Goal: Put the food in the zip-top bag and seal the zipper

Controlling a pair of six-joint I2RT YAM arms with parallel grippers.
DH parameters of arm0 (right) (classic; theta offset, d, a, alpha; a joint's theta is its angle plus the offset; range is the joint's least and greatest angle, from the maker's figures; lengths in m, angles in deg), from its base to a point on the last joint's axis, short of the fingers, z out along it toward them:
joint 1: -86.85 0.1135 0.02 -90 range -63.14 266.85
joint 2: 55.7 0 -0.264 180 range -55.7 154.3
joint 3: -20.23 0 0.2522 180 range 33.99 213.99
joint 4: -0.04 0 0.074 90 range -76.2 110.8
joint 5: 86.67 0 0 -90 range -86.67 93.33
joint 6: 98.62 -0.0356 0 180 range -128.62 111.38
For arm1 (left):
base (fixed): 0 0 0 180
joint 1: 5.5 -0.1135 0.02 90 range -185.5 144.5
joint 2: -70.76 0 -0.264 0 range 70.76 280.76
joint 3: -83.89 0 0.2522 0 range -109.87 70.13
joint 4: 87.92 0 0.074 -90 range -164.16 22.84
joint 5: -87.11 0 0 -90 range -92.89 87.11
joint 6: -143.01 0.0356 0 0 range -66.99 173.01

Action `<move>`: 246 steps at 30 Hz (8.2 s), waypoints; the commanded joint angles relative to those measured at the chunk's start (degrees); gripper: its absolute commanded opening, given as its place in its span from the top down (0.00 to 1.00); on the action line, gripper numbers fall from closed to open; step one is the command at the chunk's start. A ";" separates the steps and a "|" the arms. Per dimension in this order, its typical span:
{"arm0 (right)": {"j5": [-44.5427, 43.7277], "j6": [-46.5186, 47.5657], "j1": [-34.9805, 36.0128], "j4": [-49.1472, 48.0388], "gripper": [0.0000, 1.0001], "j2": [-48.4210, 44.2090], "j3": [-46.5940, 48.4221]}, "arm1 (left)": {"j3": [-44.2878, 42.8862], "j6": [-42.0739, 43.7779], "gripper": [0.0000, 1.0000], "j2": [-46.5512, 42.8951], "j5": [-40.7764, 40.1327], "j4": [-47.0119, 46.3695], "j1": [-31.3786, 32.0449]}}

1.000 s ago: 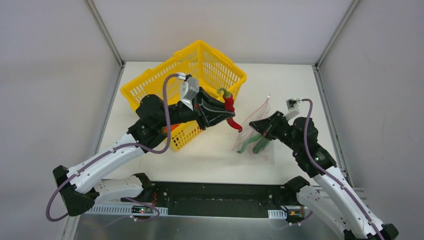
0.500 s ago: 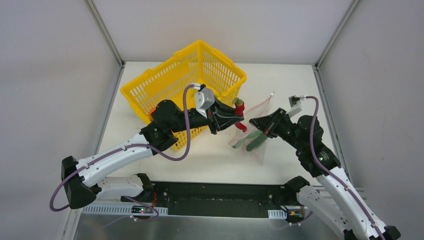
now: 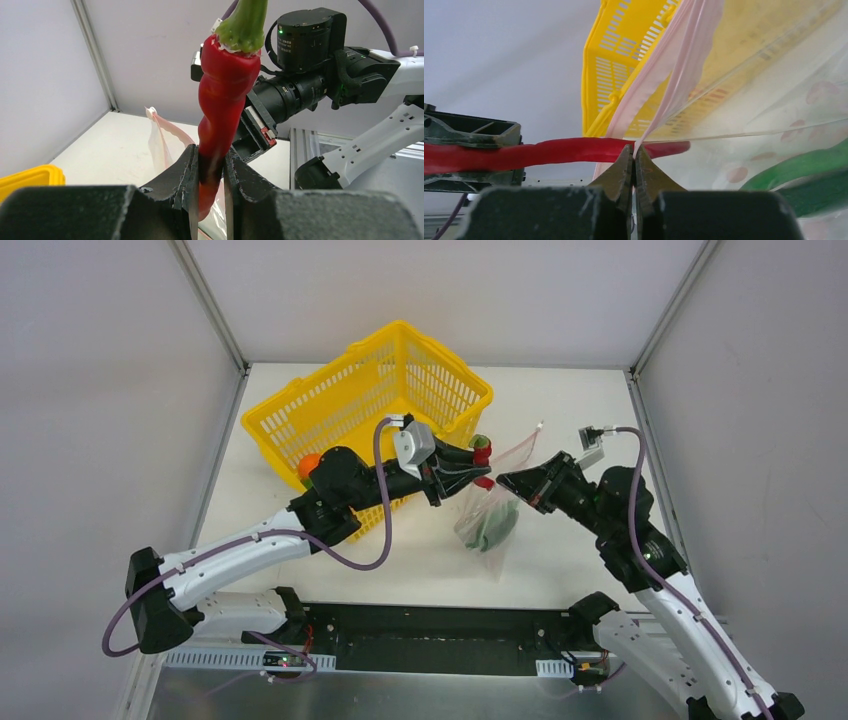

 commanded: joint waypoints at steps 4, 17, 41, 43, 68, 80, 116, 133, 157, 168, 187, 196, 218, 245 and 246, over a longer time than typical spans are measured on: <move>0.77 -5.80 -0.19 -2.99 0.99 1.32 4.57 | 1.33 0.13 0.98 3.83 -2.08 -11.70 2.92; -2.41 -10.09 -0.13 -6.36 1.00 -0.49 2.36 | 3.03 -0.02 0.46 5.25 -6.59 -6.56 4.85; -1.78 -2.29 -0.20 0.69 0.99 0.08 1.89 | -15.74 10.52 0.70 -0.93 -8.57 44.22 4.84; -1.44 -2.01 -0.12 0.71 0.99 -0.04 1.66 | -16.93 12.07 0.66 -0.35 -7.60 45.39 4.85; 2.16 2.48 -0.14 2.02 1.00 1.37 2.92 | -49.89 47.35 0.47 21.92 3.25 87.97 3.80; 3.03 2.41 -0.14 1.17 1.00 2.37 2.46 | -51.49 52.04 0.48 23.51 -0.06 84.40 4.01; 2.53 2.06 -0.12 1.01 1.00 2.28 2.10 | -60.80 55.27 0.70 31.89 -0.85 97.63 7.60; 2.42 2.06 -0.13 1.59 0.99 1.83 2.36 | -62.99 55.08 0.91 33.77 -6.02 99.95 8.88; 2.57 0.51 -0.19 -0.56 0.99 -0.07 0.66 | -50.09 41.75 0.50 24.52 -9.87 79.43 8.88; 2.17 2.19 -0.12 -0.93 1.00 -1.32 1.36 | -50.64 26.01 0.40 25.81 -17.14 75.75 8.16; 0.97 2.24 -0.16 0.03 1.00 -0.48 0.78 | -32.44 -4.70 0.38 13.06 -11.30 55.49 0.63; 1.46 2.15 -0.20 -0.46 1.00 0.64 0.67 | -36.15 -4.97 0.41 16.12 -4.16 59.67 0.68; -4.91 13.20 -0.12 8.41 1.00 2.74 13.22 | -51.71 -1.66 1.00 24.61 -8.73 70.94 0.67; -0.67 6.99 -0.14 6.86 1.00 5.74 5.93 | -37.62 -4.33 0.41 20.21 -8.58 62.25 -4.23; -0.66 6.94 -0.14 6.78 1.00 5.73 5.76 | -37.16 -3.92 0.33 19.23 -9.06 62.25 -4.26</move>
